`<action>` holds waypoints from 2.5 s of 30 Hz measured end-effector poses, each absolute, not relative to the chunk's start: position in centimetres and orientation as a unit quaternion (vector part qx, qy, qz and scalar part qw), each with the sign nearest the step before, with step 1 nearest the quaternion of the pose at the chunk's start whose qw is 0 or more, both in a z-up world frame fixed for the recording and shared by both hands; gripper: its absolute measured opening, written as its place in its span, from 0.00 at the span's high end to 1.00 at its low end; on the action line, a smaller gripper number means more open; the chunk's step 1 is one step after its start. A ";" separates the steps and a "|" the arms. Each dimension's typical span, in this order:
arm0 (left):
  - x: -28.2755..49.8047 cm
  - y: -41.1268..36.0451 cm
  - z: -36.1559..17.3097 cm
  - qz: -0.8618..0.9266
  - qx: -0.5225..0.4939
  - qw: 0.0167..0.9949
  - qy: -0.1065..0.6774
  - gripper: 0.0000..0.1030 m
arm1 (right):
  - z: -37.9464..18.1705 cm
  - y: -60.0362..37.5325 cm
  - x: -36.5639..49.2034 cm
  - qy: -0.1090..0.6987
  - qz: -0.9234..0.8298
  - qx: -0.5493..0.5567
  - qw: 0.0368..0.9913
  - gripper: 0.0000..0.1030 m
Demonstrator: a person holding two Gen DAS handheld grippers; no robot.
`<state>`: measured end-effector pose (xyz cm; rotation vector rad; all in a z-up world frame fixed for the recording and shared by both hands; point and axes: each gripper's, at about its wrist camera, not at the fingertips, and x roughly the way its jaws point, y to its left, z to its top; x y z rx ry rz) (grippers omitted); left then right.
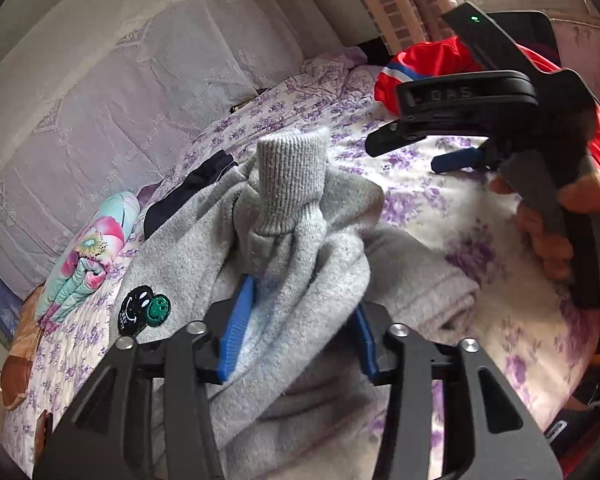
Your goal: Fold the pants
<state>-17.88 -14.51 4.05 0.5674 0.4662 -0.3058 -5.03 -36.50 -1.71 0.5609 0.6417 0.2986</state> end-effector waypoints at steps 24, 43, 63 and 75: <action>-13.6 -12.0 3.5 -0.120 0.147 0.943 0.274 0.05 | -1.8 -36.4 -5.1 0.318 0.143 0.265 0.899 0.03; -6.2 -8.7 7.6 -0.100 0.136 0.927 0.336 0.04 | -1.8 -36.3 -4.9 0.318 0.146 0.268 0.898 0.03; -9.6 -6.3 5.3 -0.086 0.070 0.948 0.298 0.04 | -1.7 -36.2 -5.0 0.318 0.136 0.267 0.899 0.03; -9.6 -6.0 4.5 -0.085 0.057 0.953 0.285 0.04 | 6.0 -28.5 -6.3 0.269 0.205 0.130 0.932 0.03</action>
